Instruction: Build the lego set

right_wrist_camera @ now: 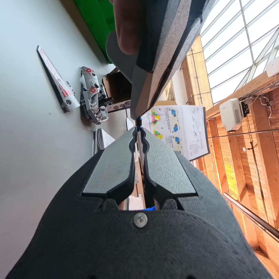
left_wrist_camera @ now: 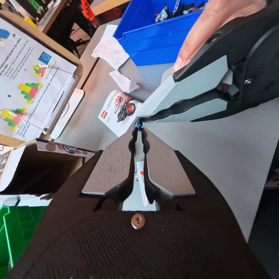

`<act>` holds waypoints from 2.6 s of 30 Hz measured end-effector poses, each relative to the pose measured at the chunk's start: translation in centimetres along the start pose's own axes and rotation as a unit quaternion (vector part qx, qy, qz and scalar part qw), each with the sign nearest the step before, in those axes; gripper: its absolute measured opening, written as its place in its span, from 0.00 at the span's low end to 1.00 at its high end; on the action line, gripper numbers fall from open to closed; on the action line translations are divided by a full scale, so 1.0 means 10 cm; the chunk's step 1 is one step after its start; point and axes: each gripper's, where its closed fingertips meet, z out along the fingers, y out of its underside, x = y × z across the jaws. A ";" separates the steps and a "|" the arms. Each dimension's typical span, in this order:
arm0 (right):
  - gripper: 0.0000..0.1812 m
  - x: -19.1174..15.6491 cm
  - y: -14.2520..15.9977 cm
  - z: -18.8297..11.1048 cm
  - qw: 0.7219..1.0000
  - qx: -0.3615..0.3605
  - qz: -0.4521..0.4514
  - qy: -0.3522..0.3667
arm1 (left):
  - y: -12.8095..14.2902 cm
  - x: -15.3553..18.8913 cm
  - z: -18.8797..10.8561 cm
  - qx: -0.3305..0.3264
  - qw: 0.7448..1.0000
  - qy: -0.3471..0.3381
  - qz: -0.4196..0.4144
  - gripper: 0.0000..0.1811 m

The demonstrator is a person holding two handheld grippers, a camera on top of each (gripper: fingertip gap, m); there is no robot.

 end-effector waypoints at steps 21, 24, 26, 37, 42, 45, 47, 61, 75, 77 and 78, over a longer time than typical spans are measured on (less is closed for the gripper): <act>0.13 1.01 -0.11 0.14 0.554 0.333 0.737 -0.199 | -0.66 -0.64 -0.31 0.392 0.905 0.001 -0.163 0.01; 0.06 0.98 -0.10 0.25 0.574 0.335 0.723 -0.191 | -0.64 -0.72 -0.32 0.408 0.898 -0.011 -0.161 0.01; 0.02 0.96 -0.12 0.27 0.588 0.339 0.709 -0.192 | -0.61 -0.75 -0.29 0.412 0.896 -0.017 -0.162 0.01; 0.01 0.85 -0.09 0.29 0.607 0.327 0.698 -0.193 | -0.55 -0.73 -0.15 0.402 0.895 -0.003 -0.195 0.01; 0.01 0.84 -0.07 0.28 0.597 0.330 0.706 -0.191 | -0.55 -0.72 -0.13 0.399 0.896 -0.003 -0.197 0.01; 0.00 0.88 -0.06 0.26 0.596 0.335 0.706 -0.183 | -0.56 -0.70 -0.14 0.399 0.897 -0.009 -0.190 0.01; 0.00 0.85 -0.07 0.27 0.601 0.330 0.704 -0.187 | -0.55 -0.70 -0.14 0.398 0.898 -0.012 -0.189 0.01; 0.03 0.79 -0.10 0.30 0.626 0.316 0.689 -0.184 | -0.47 -0.67 -0.08 0.378 0.905 -0.018 -0.193 0.01; 0.01 0.58 0.03 0.46 0.661 0.238 0.686 -0.187 | -0.30 -0.68 0.13 0.302 0.934 -0.051 -0.184 0.01; 0.02 0.54 0.06 0.48 0.669 0.224 0.683 -0.187 | -0.27 -0.68 0.16 0.291 0.938 -0.059 -0.177 0.01; 0.02 0.53 0.06 0.48 0.671 0.221 0.683 -0.187 | -0.27 -0.68 0.17 0.288 0.939 -0.061 -0.175 0.01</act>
